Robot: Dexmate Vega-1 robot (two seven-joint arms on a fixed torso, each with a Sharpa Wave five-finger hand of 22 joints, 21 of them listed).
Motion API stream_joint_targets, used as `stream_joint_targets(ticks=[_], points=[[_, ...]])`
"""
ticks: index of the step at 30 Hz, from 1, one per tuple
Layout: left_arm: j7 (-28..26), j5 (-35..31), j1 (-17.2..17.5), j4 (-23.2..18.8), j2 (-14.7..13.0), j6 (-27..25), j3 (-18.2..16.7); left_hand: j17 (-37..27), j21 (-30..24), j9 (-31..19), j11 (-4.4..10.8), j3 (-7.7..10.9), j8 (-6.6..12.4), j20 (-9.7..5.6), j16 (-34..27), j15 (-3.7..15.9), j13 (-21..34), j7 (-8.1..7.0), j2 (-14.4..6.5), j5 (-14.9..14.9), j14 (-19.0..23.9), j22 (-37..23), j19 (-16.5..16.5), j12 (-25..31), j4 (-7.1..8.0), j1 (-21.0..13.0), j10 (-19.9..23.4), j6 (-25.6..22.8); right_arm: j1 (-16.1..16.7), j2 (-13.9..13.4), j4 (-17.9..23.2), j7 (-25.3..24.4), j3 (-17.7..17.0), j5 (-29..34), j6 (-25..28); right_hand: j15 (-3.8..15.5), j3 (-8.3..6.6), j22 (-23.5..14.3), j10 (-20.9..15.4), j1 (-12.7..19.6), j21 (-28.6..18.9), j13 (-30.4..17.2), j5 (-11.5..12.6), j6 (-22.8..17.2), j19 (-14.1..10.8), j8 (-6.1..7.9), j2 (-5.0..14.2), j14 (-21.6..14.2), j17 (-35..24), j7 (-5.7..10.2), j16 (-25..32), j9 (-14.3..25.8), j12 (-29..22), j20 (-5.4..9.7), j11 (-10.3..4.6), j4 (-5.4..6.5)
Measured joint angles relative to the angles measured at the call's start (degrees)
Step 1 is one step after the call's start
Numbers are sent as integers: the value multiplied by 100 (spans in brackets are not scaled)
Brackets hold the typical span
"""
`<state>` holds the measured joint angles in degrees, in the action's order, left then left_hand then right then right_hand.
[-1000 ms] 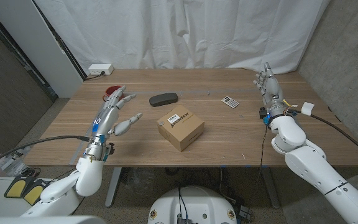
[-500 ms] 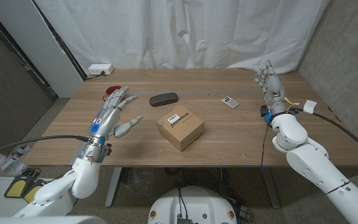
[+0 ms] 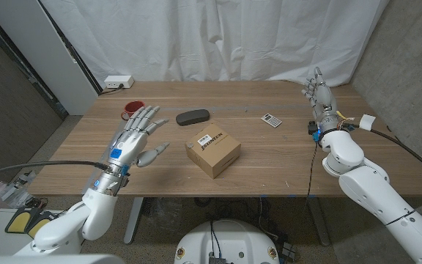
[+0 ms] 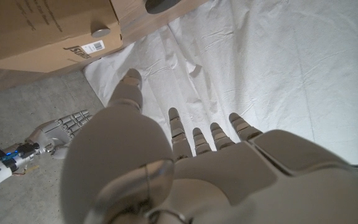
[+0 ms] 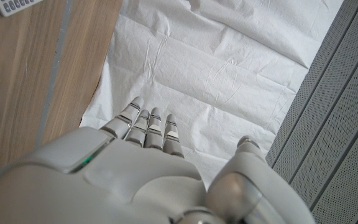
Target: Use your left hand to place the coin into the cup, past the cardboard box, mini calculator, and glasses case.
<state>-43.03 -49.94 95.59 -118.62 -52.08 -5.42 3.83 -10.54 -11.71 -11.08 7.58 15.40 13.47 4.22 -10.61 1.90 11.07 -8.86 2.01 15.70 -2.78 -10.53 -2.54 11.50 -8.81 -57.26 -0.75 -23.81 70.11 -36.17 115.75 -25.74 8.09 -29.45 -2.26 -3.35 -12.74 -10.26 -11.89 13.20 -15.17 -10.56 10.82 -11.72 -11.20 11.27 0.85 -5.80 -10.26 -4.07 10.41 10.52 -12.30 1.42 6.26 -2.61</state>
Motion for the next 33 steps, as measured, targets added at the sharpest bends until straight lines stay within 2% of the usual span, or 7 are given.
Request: stream_joint_targets(ticks=[5, 13, 22, 29, 33], points=[[465, -373, 189, -384, -87, -569, -31, 15, 0, 0, 23, 0, 0, 30, 23, 4, 0, -28, -66, 0, -96, 0, -30, 0, 0, -114, -23, -28, 1, -7, 26, 14, -22, -33, 28, 0, 0, 0, 0, 0, 0, 0, 0, -15, 0, 0, 0, 0, 0, 15, 0, 0, 0, 0, 0, 0], [919, -868, 306, -660, -154, -1175, -32, 15, 28, 0, -42, 22, 0, 37, 46, 14, 0, -27, -120, 0, -252, 0, -144, -28, -22, -242, -128, -28, 85, -21, 108, 14, -76, -49, 42, -30, 0, 0, 0, -31, 29, 0, 0, -15, 0, 0, 31, -30, 0, 15, 0, 0, 0, 0, 0, 0], [1274, -1077, 449, -996, -232, -1461, -36, 42, 49, -28, -103, 18, 41, 52, 68, 16, -5, -97, -150, -24, -514, 0, -258, -49, -18, -332, -333, -329, 192, -21, 172, -35, -118, -55, 45, -1, 0, 0, -29, -31, 44, 1, 0, -36, -53, 0, 30, -59, 0, -5, 0, 0, 0, -10, -29, 0], [1606, -1101, 459, -1136, -242, -1575, -63, 42, 71, -10, -102, -2, 96, 49, 68, 30, -16, 84, -195, -67, -621, 0, -338, -48, 41, -377, -413, -599, 258, -17, 217, -53, -137, -55, 48, -1, 0, 0, -49, -30, 44, 1, 0, -36, -53, 0, 30, -59, 0, -5, 0, 0, 0, -10, -9, 0], [1779, -920, 458, -1165, -246, -1506, -122, 42, 71, -10, -101, -2, 161, 49, 68, 30, -16, -93, -269, -90, -621, 14, -338, -27, 41, -510, -412, -897, 302, -10, 247, -55, -143, -52, 48, -1, 0, 0, -49, -30, 44, 1, 0, -36, -53, 0, 30, -59, 0, -5, 0, 0, -22, -10, -9, 0]])
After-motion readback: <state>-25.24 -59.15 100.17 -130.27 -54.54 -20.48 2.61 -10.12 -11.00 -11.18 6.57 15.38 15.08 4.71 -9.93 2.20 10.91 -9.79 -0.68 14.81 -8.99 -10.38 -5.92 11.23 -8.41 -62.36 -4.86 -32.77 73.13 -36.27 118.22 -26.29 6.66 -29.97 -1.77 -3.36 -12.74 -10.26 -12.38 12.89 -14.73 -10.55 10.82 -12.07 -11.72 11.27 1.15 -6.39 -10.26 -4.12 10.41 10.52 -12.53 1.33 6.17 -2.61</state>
